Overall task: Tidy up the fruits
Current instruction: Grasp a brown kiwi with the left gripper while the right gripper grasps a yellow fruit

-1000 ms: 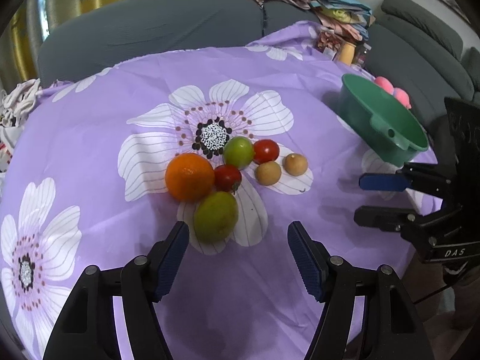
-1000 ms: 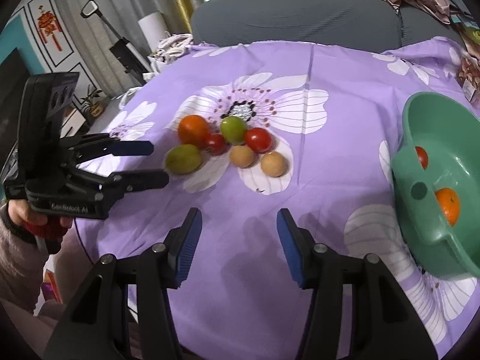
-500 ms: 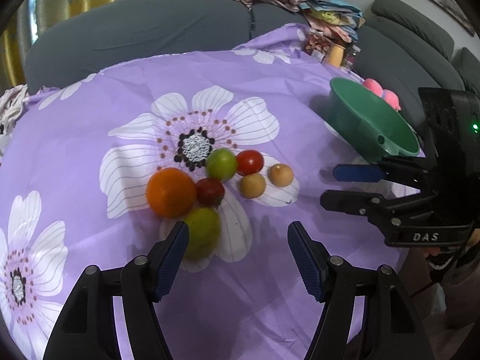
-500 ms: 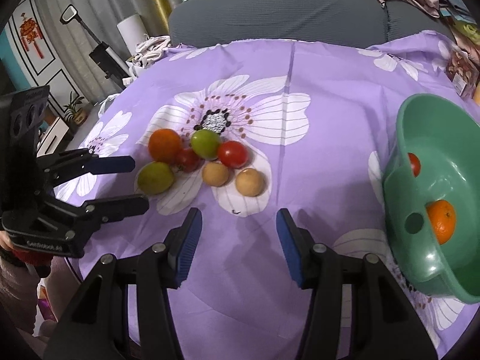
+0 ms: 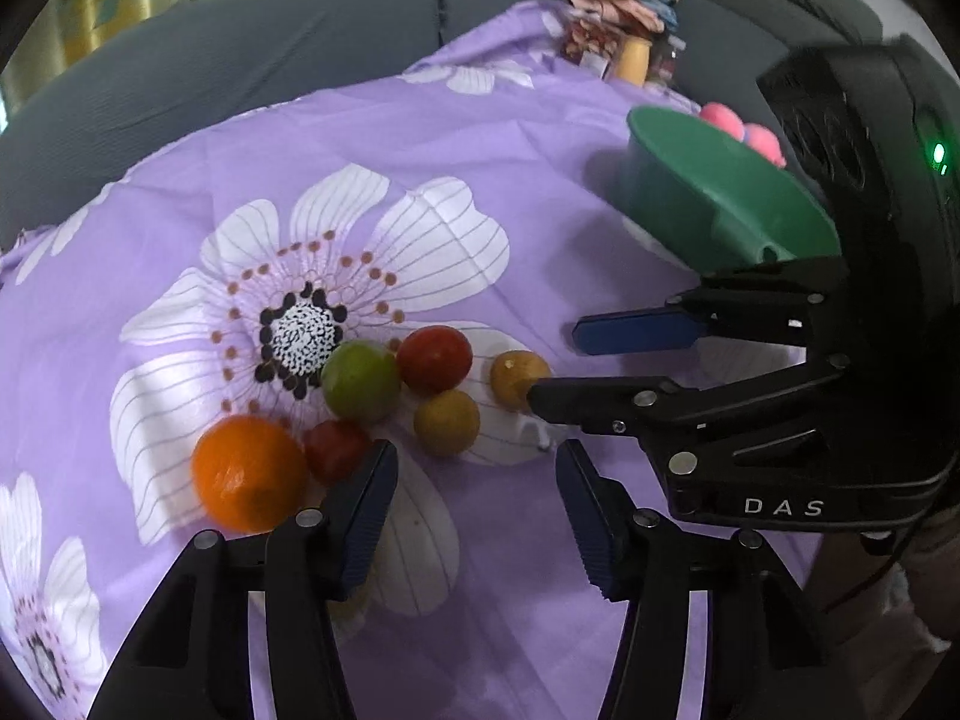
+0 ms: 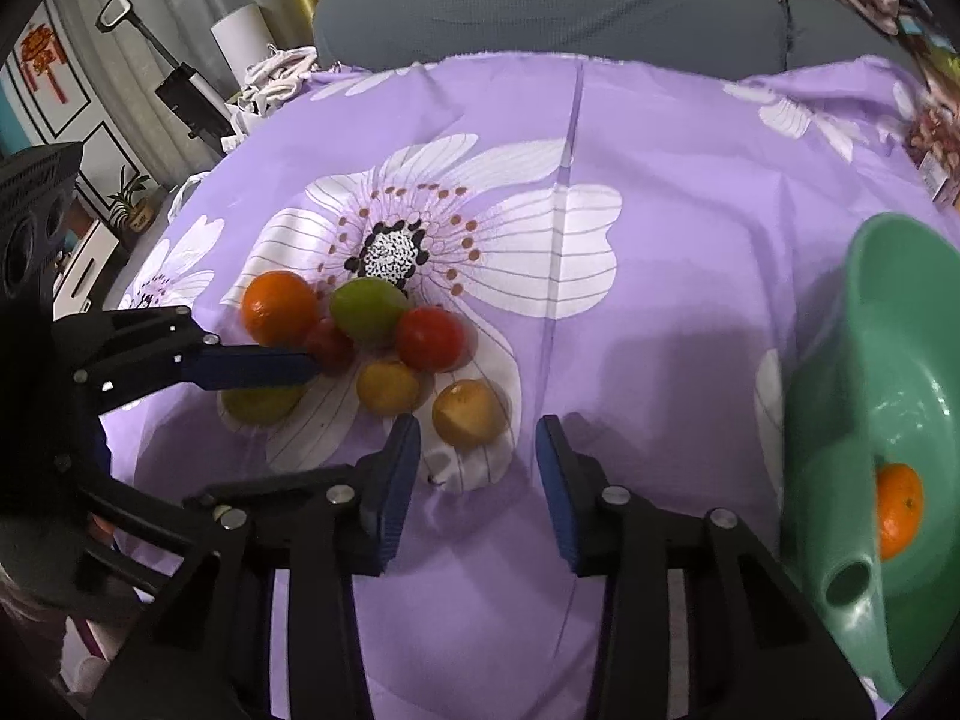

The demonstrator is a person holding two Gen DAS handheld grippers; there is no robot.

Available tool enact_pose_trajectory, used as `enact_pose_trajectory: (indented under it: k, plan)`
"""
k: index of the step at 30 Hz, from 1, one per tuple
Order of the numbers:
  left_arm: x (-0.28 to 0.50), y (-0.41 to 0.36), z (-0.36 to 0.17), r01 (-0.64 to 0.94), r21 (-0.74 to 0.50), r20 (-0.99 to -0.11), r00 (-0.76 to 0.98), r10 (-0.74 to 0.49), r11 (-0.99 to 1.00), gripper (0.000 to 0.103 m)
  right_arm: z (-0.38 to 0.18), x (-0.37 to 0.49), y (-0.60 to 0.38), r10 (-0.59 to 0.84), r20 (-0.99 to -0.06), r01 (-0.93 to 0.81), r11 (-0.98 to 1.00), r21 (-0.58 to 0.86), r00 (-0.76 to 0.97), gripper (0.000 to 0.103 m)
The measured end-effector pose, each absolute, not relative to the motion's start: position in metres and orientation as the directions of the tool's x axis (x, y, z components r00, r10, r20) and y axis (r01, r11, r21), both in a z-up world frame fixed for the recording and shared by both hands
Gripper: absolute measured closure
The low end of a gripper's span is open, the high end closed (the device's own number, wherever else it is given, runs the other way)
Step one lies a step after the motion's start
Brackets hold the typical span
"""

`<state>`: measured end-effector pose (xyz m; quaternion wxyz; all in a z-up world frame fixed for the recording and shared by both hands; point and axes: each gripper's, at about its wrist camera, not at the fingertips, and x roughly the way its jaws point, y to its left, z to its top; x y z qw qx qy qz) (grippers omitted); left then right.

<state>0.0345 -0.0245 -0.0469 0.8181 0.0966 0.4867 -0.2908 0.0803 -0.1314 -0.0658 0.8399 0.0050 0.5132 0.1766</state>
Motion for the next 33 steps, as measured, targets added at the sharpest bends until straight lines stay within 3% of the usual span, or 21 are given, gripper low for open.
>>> enact_pose_trajectory:
  k: [8,11,18,27,33]
  plan:
    - [0.05,-0.036,-0.063,0.596,-0.093,-0.878,0.329,-0.349,0.798,0.059,-0.074,0.093,-0.126,0.312,-0.872,-0.315,0.928,0.196,0.377,0.068]
    - [0.054,-0.039,-0.065,0.607,-0.091,-0.882,0.319,-0.347,0.789,0.063,-0.076,0.095,-0.123,0.309,-0.875,-0.327,0.926,0.188,0.373,0.076]
    - [0.063,-0.045,-0.065,0.617,-0.081,-0.884,0.318,-0.342,0.783,0.076,-0.074,0.092,-0.14,0.302,-0.86,-0.282,0.939,0.195,0.412,0.076]
    - [0.067,-0.046,-0.066,0.59,-0.095,-0.881,0.324,-0.344,0.801,0.076,-0.057,0.075,-0.159,0.348,-0.814,-0.271,0.931,0.243,0.465,0.076]
    - [0.064,-0.037,-0.061,0.551,-0.176,-0.869,0.303,-0.392,0.816,0.076,-0.049,0.057,-0.168,0.361,-0.794,-0.251,0.93,0.268,0.489,0.076]
